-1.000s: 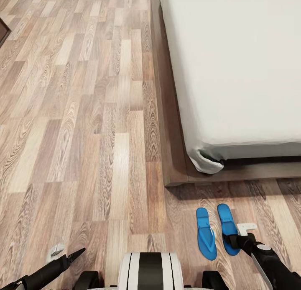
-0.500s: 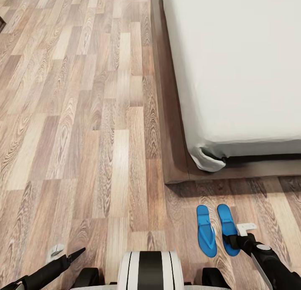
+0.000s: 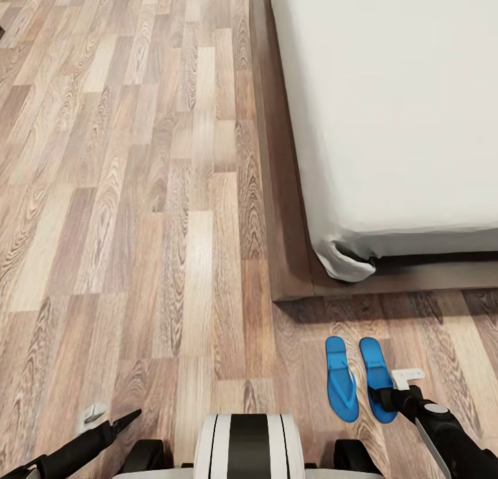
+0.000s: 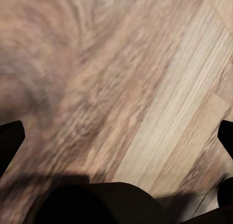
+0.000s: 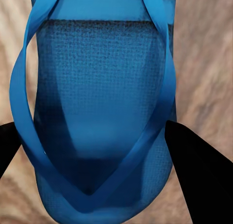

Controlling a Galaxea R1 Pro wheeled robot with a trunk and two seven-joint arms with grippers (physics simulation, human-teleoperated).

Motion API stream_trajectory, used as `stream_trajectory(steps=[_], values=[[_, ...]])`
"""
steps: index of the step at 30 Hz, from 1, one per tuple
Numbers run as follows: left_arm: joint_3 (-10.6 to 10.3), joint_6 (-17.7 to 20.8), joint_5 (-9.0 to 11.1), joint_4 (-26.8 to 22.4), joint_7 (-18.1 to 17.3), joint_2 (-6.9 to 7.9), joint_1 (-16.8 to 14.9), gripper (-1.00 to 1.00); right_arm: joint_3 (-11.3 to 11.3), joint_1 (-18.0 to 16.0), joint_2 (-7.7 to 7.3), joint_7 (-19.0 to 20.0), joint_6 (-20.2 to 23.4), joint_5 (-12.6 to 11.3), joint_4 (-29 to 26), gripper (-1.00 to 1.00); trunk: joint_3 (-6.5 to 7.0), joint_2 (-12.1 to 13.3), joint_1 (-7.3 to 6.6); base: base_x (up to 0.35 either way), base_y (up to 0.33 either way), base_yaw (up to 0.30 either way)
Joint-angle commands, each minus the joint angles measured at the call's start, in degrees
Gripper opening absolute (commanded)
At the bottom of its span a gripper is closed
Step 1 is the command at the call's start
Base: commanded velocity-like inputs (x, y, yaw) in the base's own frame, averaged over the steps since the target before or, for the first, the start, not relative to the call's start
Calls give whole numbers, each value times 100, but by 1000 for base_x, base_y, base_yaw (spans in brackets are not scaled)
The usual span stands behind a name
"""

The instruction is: In the bedroom, move the book from the bed onto either nightstand, and place the two sandals side by side next to the bed.

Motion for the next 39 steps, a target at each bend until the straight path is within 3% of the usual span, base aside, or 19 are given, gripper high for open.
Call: stream_trajectory(steps=[1,7,11,39], values=[[8,60,27,1,-21,0,-1,100,-22,0,3,39,32,25,-11,-100,-3,-1,-1,0,0,0],[8,60,27,1,-21,0,-1,100,-22,0,3,39,32,32,-11,-100,-3,-1,-1,0,0,0],[8,60,27,1,-21,0,-1,100,-22,0,3,39,32,33,-11,-100,-91,-6,10,0,0,0],[8,60,27,1,-21,0,-1,100,-38,0,3,39,32,18,-12,-100,-91,-6,10,0,0,0]])
